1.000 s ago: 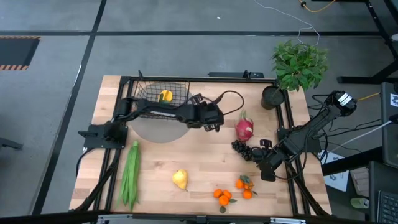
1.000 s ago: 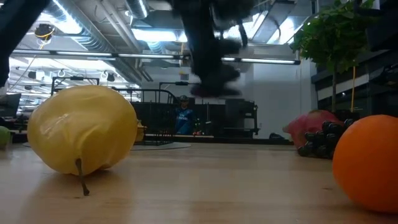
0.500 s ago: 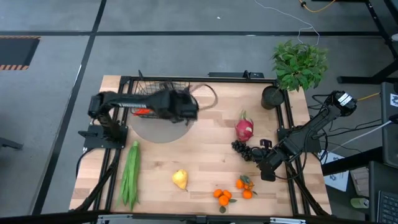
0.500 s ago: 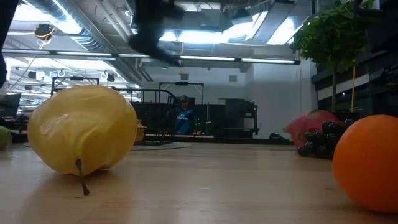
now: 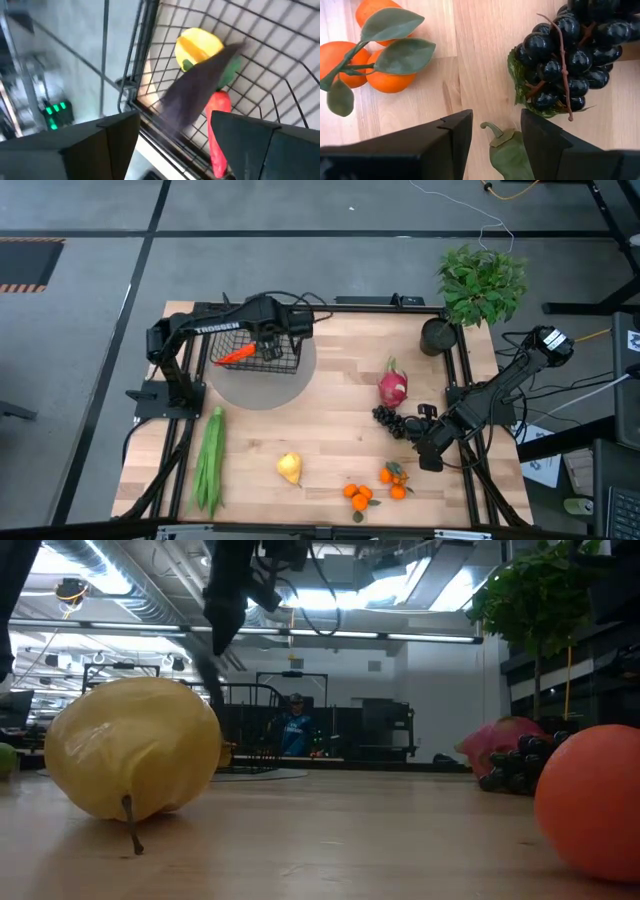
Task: Build produce basket
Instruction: Put the purple eggplant into the black wire basket, then put the green chili pepper into the black wire basket
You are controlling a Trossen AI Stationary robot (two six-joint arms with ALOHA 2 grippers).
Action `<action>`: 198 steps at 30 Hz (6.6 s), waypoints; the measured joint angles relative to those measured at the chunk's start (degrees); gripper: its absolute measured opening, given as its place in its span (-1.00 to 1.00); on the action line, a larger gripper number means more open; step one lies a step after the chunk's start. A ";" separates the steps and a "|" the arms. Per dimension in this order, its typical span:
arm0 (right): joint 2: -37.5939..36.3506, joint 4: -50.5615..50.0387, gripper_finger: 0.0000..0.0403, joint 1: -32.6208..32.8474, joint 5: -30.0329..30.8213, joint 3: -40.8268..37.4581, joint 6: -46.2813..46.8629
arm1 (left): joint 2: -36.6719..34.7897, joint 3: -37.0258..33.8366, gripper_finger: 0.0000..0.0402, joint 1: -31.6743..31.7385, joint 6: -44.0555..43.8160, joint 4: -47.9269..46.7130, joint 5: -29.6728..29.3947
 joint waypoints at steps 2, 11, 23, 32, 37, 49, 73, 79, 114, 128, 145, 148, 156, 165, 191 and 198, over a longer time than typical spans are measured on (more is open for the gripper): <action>0.00 0.01 -0.22 0.01 -0.02 0.00 -0.02 | 0.33 0.04 0.20 -0.58 3.24 0.21 -0.19; 0.00 0.04 -0.22 0.01 -0.02 0.00 -0.04 | 1.21 -0.02 0.21 0.55 4.35 0.45 -3.17; 0.00 0.02 -0.22 0.00 -0.02 -0.02 -0.04 | 1.49 -0.02 0.21 0.24 -16.91 -2.31 4.99; 0.00 0.24 -0.22 0.01 -0.02 -0.02 0.10 | -1.26 -1.10 0.21 -11.02 -18.70 -2.39 12.45; 0.00 0.82 -0.22 0.01 -0.02 -0.02 0.13 | -6.35 -0.99 0.21 -17.96 -23.31 -2.21 7.83; 0.00 1.04 -0.22 0.01 -0.02 -0.02 0.07 | -31.73 -21.33 0.21 -32.19 -39.14 9.50 -8.09; 0.00 0.98 -0.22 0.01 0.55 -0.02 -0.07 | -46.25 -71.05 0.21 -34.25 -14.58 89.73 8.34; 0.00 -2.27 -0.22 -0.01 -6.75 -0.02 1.42 | -46.38 -71.23 0.21 -33.45 -13.77 91.93 8.44; -0.07 0.98 -0.22 0.03 -15.90 -7.16 -4.96 | -46.34 -71.23 0.21 -33.59 -14.89 90.97 8.57; 0.00 3.64 -0.22 -0.03 -12.46 -7.18 -9.33 | -46.34 -71.23 0.21 -33.59 -14.96 91.00 8.57; 0.11 13.72 -0.22 -0.01 -13.31 -7.40 -20.85 | -46.33 -71.21 0.21 -33.58 -14.94 90.64 8.57; -0.02 14.37 -0.22 -0.01 -13.33 -8.33 -20.77 | -46.31 -71.21 0.21 -33.59 -14.94 90.62 8.57; -0.35 16.03 -0.23 0.07 -10.59 -11.98 -16.54 | -46.32 -71.21 0.21 -33.59 -14.94 90.60 8.55; -0.27 15.49 -0.23 0.03 -0.63 -12.22 -16.12 | -46.33 -71.21 0.21 -33.58 -14.96 90.58 8.57; 0.04 11.46 0.38 -0.01 1.84 -12.95 -6.82 | -46.31 -71.21 0.21 -33.70 -15.37 89.78 8.58; -0.04 10.40 0.27 -0.01 1.73 -12.71 -4.25 | -46.31 -71.21 0.21 -33.70 -15.44 89.71 8.59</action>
